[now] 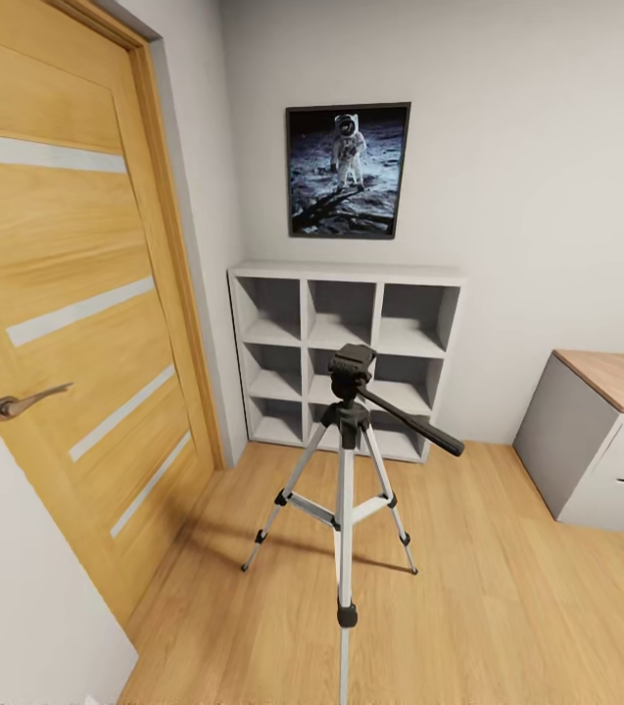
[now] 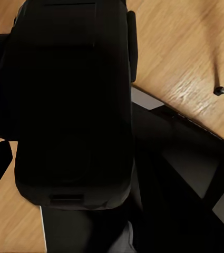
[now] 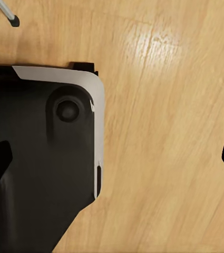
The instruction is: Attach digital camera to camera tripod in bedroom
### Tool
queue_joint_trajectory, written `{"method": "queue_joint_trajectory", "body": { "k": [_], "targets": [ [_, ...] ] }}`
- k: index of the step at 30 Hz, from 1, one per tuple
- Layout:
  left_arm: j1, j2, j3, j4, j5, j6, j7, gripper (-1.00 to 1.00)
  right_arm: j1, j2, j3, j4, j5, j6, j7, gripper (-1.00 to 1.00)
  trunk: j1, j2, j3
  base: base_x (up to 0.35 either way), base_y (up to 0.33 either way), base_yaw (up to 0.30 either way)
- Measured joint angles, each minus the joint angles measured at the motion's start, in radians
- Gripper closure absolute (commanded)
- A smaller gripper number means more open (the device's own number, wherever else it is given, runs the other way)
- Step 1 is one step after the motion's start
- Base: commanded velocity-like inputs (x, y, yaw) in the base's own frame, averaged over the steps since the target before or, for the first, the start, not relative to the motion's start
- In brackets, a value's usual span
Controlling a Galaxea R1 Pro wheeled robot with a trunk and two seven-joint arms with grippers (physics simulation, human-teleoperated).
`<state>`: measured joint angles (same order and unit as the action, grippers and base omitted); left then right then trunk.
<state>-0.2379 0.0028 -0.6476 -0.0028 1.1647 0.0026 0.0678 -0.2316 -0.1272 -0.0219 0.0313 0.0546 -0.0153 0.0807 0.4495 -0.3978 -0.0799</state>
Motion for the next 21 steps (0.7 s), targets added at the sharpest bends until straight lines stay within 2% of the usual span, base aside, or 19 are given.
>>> {"method": "queue_joint_trajectory", "body": {
  "k": [21],
  "targets": [
    [0.0,-0.004,0.0,0.0,-0.003,-0.003,0.001,1.0,0.0,-0.004,0.0,0.0,0.0,-0.001,0.0,-1.0,0.0,0.0,-0.034,0.0,0.0,0.0]
  ]
}}
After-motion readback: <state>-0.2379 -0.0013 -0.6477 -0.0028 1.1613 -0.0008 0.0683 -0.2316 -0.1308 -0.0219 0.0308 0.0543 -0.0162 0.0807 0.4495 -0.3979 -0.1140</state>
